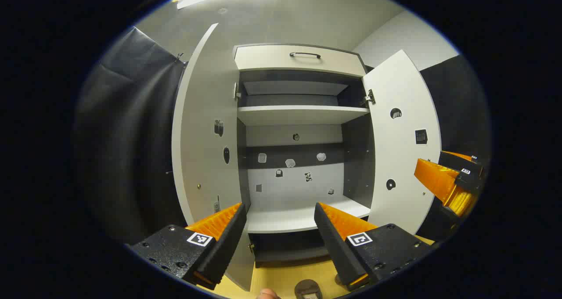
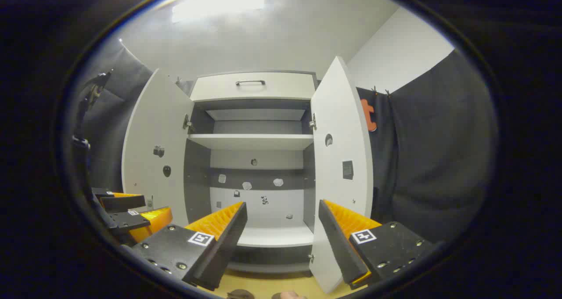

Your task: Grab one shoe with the right hand and put it into the shoe cabinet, grab the other shoe with the left hand and put it into the shoe cabinet; then close the right door with the right hand and the left door with the left hand.

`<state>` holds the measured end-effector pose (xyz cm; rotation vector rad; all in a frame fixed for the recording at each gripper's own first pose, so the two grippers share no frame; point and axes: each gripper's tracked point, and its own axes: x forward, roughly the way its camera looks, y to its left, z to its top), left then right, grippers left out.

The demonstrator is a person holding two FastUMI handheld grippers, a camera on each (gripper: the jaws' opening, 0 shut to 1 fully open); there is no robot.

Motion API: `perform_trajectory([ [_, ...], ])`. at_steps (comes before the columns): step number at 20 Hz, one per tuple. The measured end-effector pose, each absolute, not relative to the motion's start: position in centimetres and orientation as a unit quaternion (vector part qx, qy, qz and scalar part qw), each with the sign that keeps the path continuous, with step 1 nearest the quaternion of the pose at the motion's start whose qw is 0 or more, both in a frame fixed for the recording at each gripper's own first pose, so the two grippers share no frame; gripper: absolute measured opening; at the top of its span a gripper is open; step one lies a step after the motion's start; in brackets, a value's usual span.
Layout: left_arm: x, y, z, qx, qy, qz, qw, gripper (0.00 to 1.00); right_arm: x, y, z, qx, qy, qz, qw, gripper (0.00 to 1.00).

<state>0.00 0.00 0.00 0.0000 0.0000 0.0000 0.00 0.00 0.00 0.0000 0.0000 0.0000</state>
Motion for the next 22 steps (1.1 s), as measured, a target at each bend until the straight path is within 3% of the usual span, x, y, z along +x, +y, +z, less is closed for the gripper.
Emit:
perform_trajectory([
  [22, 0.5, 0.7, -0.6, 0.0, 0.01, 0.025, 1.0, 0.95, 1.3, 0.3, -1.6, 0.003, 0.017, 0.018, 1.0, 0.98],
])
